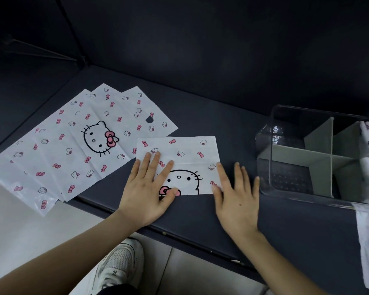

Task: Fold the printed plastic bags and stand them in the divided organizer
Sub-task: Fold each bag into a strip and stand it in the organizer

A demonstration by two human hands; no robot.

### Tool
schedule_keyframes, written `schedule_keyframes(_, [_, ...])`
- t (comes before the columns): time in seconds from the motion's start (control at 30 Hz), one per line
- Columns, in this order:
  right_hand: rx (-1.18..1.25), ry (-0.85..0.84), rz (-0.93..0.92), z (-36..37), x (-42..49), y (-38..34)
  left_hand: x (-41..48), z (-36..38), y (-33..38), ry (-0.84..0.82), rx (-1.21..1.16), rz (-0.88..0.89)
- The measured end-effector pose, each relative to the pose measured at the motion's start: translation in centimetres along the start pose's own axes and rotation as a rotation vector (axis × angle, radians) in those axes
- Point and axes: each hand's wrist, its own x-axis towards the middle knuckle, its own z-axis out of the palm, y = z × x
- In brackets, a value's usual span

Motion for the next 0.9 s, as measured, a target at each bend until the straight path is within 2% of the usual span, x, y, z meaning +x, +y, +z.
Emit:
schedule_keyframes(0.1, [0.099,0.1,-0.05,-0.2,-0.3,1.2,0.0,0.1,0.0,-0.011,-0.005,0.008])
schedule_keyframes(0.2, [0.234,0.157,-0.354,-0.4,0.0,1.7,0.0,0.2,-0.3,-0.017,-0.018,0.015])
schedule_keyframes(0.27, [0.206,0.162,-0.542,-0.5,0.7,2.3,0.0,0.3,-0.5,-0.017,-0.043,0.035])
schedule_keyframes(0.33, [0.172,0.16,-0.654,-0.3,1.7,2.8,0.1,0.2,-0.9,-0.008,-0.12,0.062])
schedule_keyframes(0.43, [0.145,0.134,-0.733,0.1,2.3,3.0,-0.3,-0.1,-2.1,0.037,-0.37,0.11])
schedule_keyframes(0.57, [0.219,0.105,-0.632,-0.3,2.7,2.5,-1.2,-1.1,-5.0,0.028,-0.601,0.23])
schedule_keyframes(0.7, [0.441,-0.135,-0.379,-4.1,2.7,1.1,-1.3,-2.6,-6.2,-0.034,-0.622,0.283])
schedule_keyframes(0.8, [0.608,-0.34,-0.194,-6.1,2.3,0.6,-1.8,-3.5,-5.9,-0.086,-0.679,0.161])
schedule_keyframes(0.9, [0.775,-0.405,-0.048,-5.9,2.6,0.6,-1.4,-3.6,-5.1,-0.06,-0.692,-0.107])
